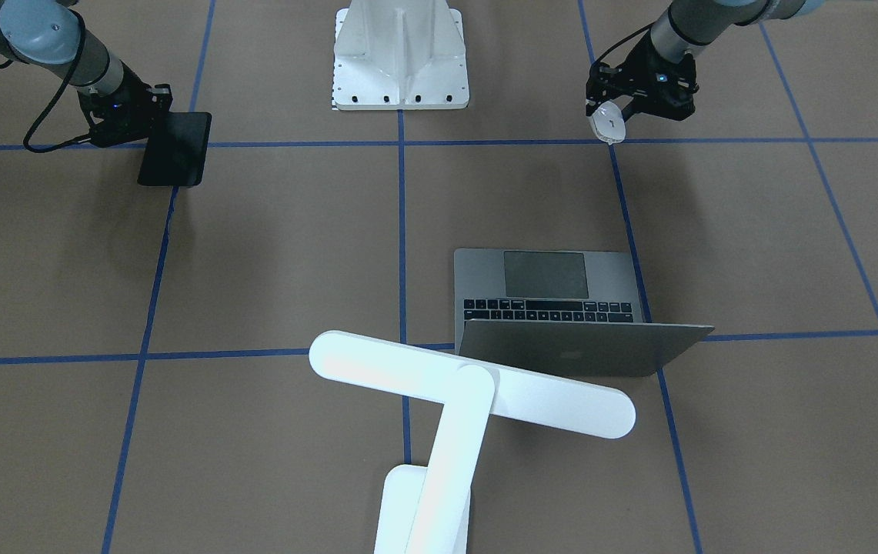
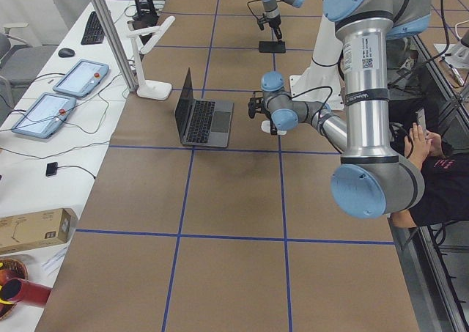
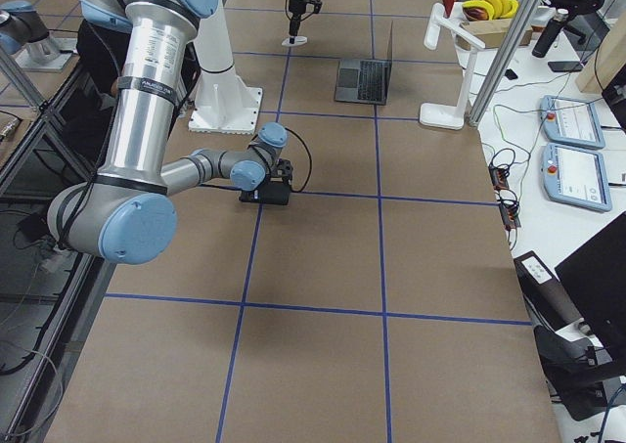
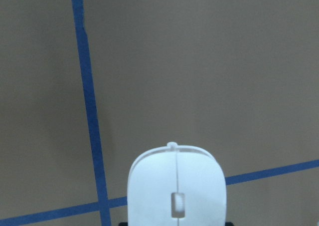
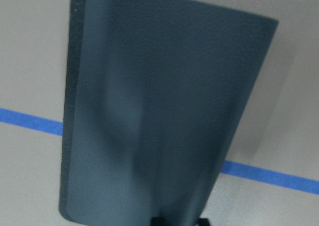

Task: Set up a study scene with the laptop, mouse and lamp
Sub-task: 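Grasp the black mouse pad edge with the right gripper and lift it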

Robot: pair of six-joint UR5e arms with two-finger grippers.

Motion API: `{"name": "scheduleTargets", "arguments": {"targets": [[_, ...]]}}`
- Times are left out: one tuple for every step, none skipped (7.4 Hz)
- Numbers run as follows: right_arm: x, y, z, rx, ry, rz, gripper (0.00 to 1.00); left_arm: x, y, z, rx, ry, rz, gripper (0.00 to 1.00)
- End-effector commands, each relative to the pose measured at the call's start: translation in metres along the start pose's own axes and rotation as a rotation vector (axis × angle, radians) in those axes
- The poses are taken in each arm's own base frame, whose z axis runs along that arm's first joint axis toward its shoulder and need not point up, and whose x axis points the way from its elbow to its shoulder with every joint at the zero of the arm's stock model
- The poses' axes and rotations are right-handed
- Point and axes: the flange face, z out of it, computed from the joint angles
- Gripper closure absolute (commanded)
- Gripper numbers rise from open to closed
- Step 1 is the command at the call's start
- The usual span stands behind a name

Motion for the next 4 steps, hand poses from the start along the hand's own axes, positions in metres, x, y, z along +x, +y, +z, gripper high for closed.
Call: {"name": "scheduleTargets", "arguments": {"targets": [[-0.0011, -0.0018, -0.0061, 0.013, -0.007, -0.011, 0.80, -0.0002, -0.0003, -0.0003, 0.001, 0.000, -0.001, 0.54], [0.0022, -0.0048, -0.0088, 0.024, -0.005, -0.005, 0.82, -0.0002, -0.0003, -0.0003, 0.001, 0.000, -0.001, 0.54], [0.0039, -0.0065, -0.0108, 0.030, -0.005, -0.017, 0.82, 0.0003, -0.0002, -0.0009, 0.001, 0.001, 0.000, 0.54], [0.0038, -0.0073, -0.0140, 0.036, -0.007, -0.021, 0.83, 0.0003, -0.0002, -0.0009, 0.001, 0.001, 0.000, 0.54]]}}
